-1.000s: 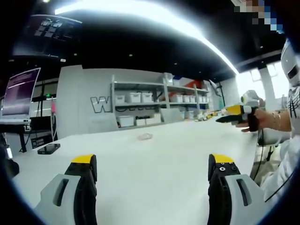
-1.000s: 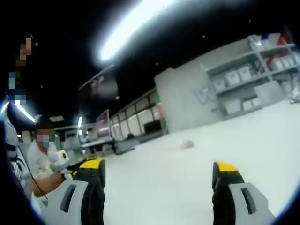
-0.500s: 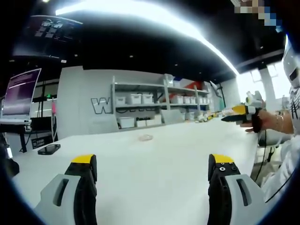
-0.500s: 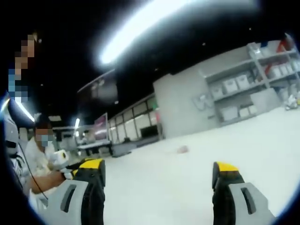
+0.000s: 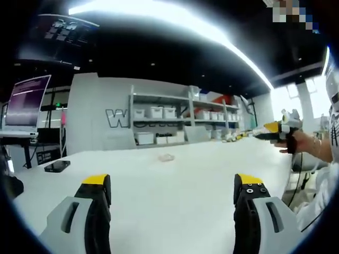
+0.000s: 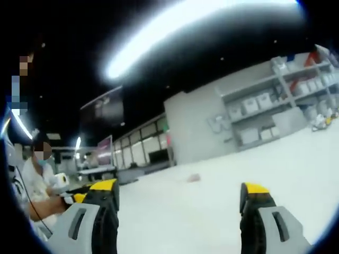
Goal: Open the resealable bag by pulling the two sides of the seal apart until the entire bag opening is separated and visibly accessible.
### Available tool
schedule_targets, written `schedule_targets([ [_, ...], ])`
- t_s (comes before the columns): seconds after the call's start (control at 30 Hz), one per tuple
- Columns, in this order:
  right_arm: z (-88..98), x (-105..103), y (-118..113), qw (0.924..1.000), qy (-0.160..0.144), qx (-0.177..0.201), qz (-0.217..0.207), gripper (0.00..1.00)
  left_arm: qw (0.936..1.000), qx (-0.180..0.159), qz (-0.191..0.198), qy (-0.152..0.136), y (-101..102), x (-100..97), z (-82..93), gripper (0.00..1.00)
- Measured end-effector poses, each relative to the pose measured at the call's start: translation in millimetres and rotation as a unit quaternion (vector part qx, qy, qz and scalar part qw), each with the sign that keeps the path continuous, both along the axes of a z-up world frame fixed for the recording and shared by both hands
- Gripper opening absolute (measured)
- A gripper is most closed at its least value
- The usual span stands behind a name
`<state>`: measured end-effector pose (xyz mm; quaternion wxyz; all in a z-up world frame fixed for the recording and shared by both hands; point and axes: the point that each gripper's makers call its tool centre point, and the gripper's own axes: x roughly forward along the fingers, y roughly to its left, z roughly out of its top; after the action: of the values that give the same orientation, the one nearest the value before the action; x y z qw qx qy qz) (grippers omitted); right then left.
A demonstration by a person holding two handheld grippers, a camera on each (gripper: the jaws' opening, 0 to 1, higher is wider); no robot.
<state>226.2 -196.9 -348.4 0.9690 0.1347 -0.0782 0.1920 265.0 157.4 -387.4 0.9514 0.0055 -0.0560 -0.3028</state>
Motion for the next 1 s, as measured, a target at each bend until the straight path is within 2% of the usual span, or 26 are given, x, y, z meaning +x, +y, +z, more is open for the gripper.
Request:
schedule_targets([
  [0.2, 5.6, -0.1, -3.2, 0.9999, -0.007, 0.005, -0.014, 0.96, 0.9997, -0.023, -0.008, 0.005, 1.6, -8.1, 14.1, 0.92],
  [0.33, 7.9, 1.3, 4.2, 0.9997, -0.012, 0.015, -0.014, 0.96, 0.9998, -0.017, -0.01, 0.004, -1.7, -12.2, 24.4, 0.9],
  [0.53, 6.6, 0.4, 9.0, 0.9998, -0.015, 0.002, -0.013, 0.96, 0.999, -0.036, -0.012, -0.022, -1.9, -21.1, 39.1, 0.9],
  [0.63, 9.5, -2.8, 8.9, 0.9997, -0.019, -0.006, -0.015, 0.96, 0.9991, -0.04, -0.004, -0.017, 1.3, -19.0, 35.1, 0.9],
  [0.73, 11.9, -5.1, 5.9, 0.9995, -0.024, -0.008, -0.018, 0.96, 0.999, -0.039, 0.003, -0.024, 3.2, -15.7, 31.1, 0.9],
  [0.83, 9.0, -5.3, 3.1, 0.9995, -0.021, -0.009, -0.022, 0.96, 0.9989, -0.047, 0.0, -0.007, 2.9, -12.5, 23.4, 0.9],
  [1.0, 4.8, -3.3, -5.8, 0.9993, -0.021, -0.008, -0.029, 0.96, 0.9985, -0.056, -0.001, -0.002, 1.8, -10.2, 21.0, 0.91],
])
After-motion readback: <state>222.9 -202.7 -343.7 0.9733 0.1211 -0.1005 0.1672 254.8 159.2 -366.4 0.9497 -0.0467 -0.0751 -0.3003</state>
